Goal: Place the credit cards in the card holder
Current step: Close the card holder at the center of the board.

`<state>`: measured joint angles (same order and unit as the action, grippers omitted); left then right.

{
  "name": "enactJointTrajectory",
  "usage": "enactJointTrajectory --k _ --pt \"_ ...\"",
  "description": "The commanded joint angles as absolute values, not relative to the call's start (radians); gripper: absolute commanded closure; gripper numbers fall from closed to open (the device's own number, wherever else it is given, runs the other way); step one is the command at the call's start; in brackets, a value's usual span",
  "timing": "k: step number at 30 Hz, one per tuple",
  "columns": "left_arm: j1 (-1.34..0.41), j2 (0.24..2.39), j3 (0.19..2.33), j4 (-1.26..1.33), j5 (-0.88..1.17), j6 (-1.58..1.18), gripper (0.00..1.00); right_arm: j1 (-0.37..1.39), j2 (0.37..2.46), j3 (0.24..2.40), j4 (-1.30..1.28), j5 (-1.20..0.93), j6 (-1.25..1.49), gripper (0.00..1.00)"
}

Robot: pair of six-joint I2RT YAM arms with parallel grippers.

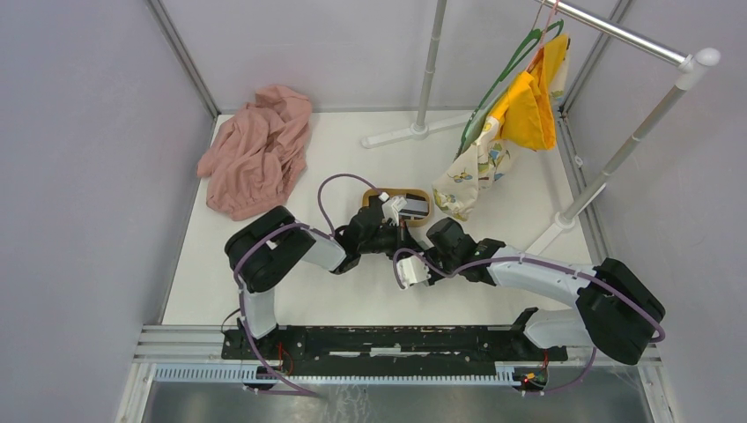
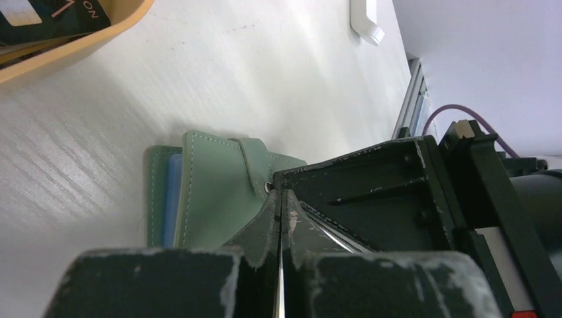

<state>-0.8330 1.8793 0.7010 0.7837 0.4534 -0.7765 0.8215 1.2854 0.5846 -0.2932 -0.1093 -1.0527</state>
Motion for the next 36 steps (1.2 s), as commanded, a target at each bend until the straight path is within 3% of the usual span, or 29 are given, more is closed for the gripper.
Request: enactJointTrajectory --k 1,12,27,36 --pt "-0.837 1.904 0.718 0.923 0.475 -0.887 0.98 0.837 1.282 0.569 -0.325 -0.100 -1.050 1.00" --pt "-0.858 1.940 0.735 0.907 0.466 -0.903 0.98 0.841 1.292 0.571 -0.323 -0.094 -1.043 1.00" --pt "-0.905 1.893 0.792 0.502 0.275 -0.707 0.98 0.850 1.304 0.578 -0.329 -0.081 -1.042 1.00" --pt "-0.930 1.884 0.771 0.435 0.227 -0.668 0.98 0.877 1.320 0.583 -0.344 -0.052 -1.053 1.00"
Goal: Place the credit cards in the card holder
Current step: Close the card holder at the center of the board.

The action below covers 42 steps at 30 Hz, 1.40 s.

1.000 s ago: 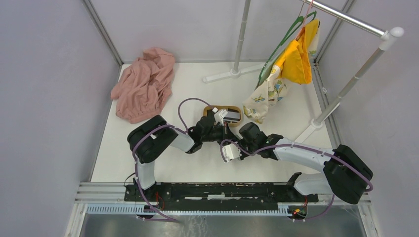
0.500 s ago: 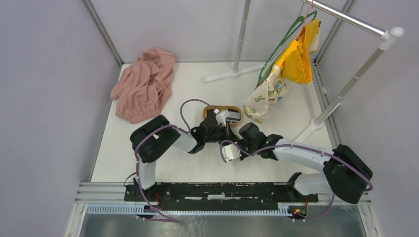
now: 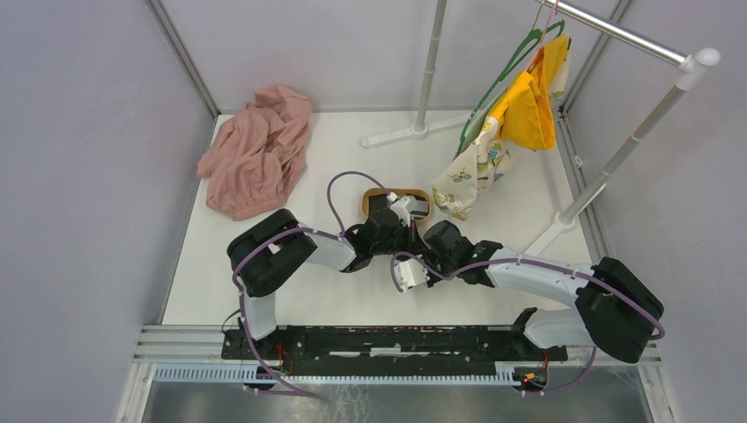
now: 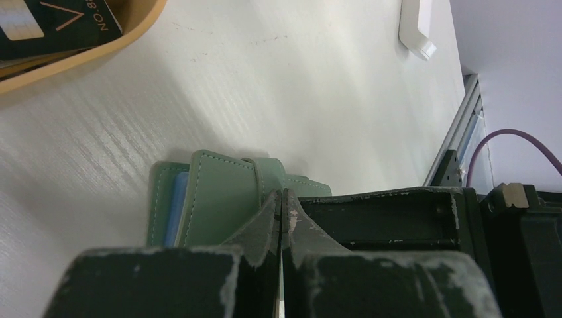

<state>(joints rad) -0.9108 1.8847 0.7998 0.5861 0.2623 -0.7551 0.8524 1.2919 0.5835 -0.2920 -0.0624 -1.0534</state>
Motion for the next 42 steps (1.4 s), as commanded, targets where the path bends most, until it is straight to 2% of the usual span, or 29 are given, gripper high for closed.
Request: enactJointTrajectory --k 1,26,42 --pt "-0.932 1.885 0.768 0.435 0.227 -0.667 0.98 0.886 1.323 0.583 -0.352 -0.043 -1.057 1.00" --pt "-0.958 1.909 0.633 0.553 0.238 -0.729 0.98 1.005 1.534 0.727 -0.544 0.053 -1.069 1.00" --pt "-0.972 1.998 0.601 0.690 0.272 -0.808 0.98 1.050 1.569 0.782 -0.600 0.130 -1.048 1.00"
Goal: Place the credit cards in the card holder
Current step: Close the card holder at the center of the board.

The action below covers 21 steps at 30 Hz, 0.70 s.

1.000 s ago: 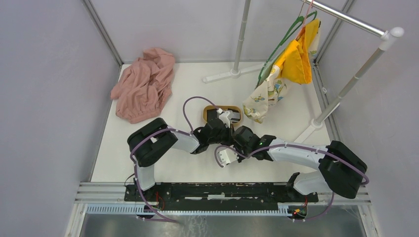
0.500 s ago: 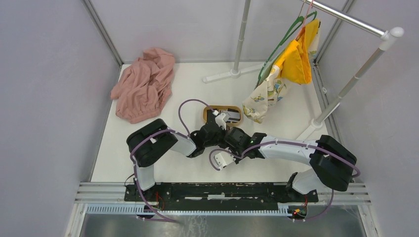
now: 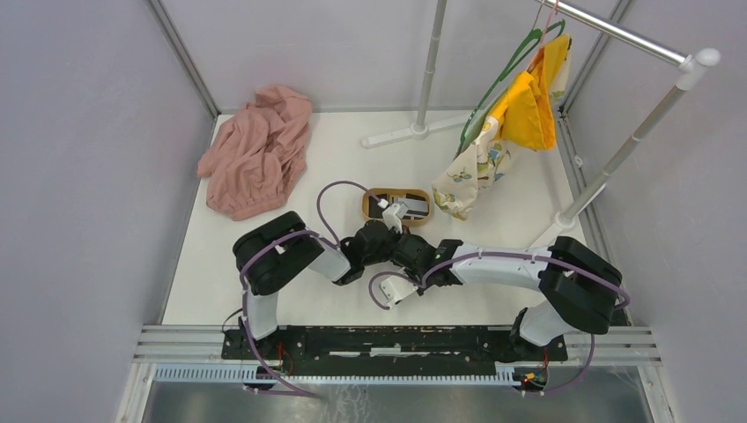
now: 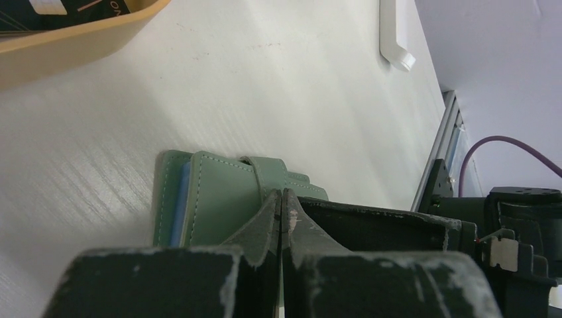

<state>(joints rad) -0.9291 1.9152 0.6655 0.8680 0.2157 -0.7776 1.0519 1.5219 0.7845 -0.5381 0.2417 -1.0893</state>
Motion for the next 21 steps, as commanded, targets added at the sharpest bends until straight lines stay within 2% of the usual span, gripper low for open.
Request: enactJointTrajectory --k 1,2,5,7,11,17,21 --pt "-0.971 1.999 0.593 0.698 0.271 -0.814 0.98 1.046 1.558 0.792 -0.604 0.113 -1.045 0.99" --pt "-0.970 1.999 0.586 0.705 0.271 -0.819 0.98 1.036 1.547 0.803 -0.609 0.097 -1.044 0.97" --pt "-0.960 2.002 0.564 0.729 0.274 -0.829 0.98 1.002 1.500 0.817 -0.614 0.042 -1.040 0.79" --pt "-0.948 2.000 0.553 0.740 0.278 -0.834 0.98 0.971 1.468 0.824 -0.621 0.004 -1.038 0.71" --pt "-0.923 1.988 0.530 0.750 0.281 -0.836 0.98 0.905 1.405 0.825 -0.617 -0.091 -1.035 0.63" --pt "-0.903 1.970 0.522 0.745 0.282 -0.832 0.98 0.776 1.331 0.803 -0.561 -0.266 -1.012 0.65" --pt "-0.900 1.979 0.531 0.741 0.289 -0.830 0.98 0.740 1.302 0.756 -0.498 -0.368 -0.999 0.80"
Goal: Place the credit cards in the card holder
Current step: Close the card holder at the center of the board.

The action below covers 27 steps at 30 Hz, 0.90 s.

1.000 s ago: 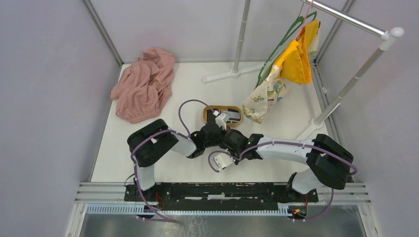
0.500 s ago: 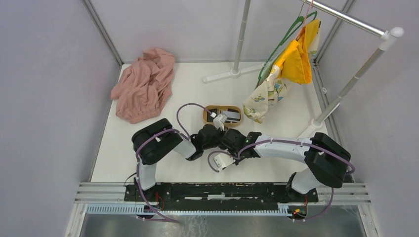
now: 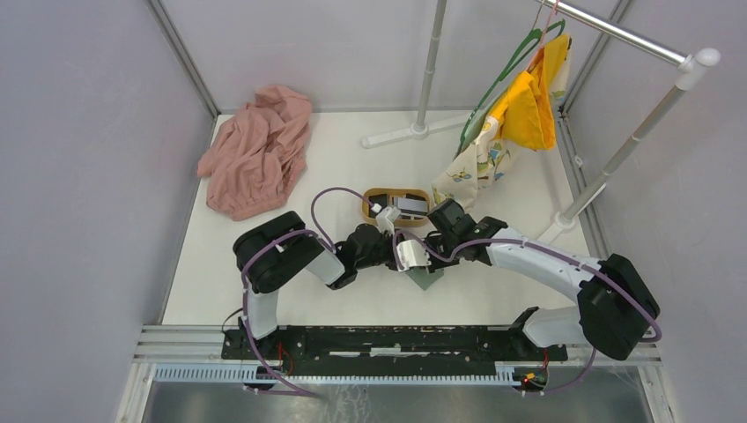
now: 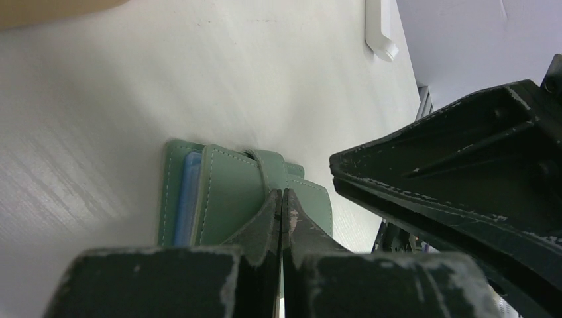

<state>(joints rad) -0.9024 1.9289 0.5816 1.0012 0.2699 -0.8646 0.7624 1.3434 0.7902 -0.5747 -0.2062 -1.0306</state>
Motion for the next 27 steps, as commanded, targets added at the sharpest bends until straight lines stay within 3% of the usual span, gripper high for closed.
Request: enactJointTrajectory --k 1,8,27 --pt "-0.899 1.981 0.532 0.742 0.290 -0.829 0.98 0.740 1.306 0.747 -0.484 -0.380 -0.996 0.84" --pt "-0.897 1.979 0.529 0.740 0.290 -0.827 0.98 0.739 1.363 0.757 -0.463 -0.419 -1.001 0.93" --pt "-0.897 2.001 0.529 0.761 0.311 -0.827 0.98 0.744 1.462 0.750 -0.438 -0.350 -0.977 0.96"
